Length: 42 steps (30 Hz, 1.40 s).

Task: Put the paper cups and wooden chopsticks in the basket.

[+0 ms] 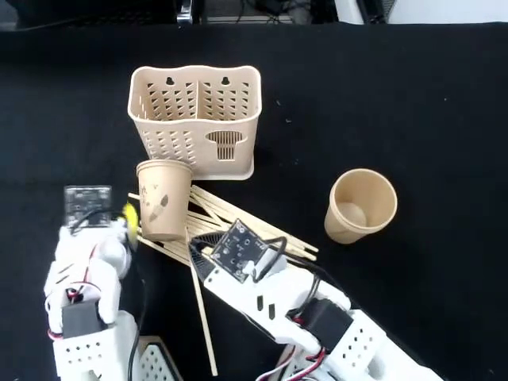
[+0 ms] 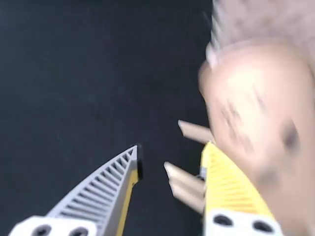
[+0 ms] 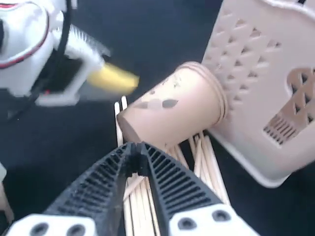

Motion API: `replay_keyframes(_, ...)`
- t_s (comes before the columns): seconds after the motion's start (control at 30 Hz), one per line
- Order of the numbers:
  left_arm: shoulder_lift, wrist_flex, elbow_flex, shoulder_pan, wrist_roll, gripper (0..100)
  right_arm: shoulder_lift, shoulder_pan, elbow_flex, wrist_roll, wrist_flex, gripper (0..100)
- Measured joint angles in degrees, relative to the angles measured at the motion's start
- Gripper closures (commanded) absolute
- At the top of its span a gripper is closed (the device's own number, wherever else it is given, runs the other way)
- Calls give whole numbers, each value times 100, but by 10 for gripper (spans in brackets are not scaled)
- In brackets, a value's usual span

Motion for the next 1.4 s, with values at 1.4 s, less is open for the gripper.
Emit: replay_keyframes(1.4, 8431, -2277, -4211, 105, 1749, 789, 0, 0, 440, -193, -580, 984)
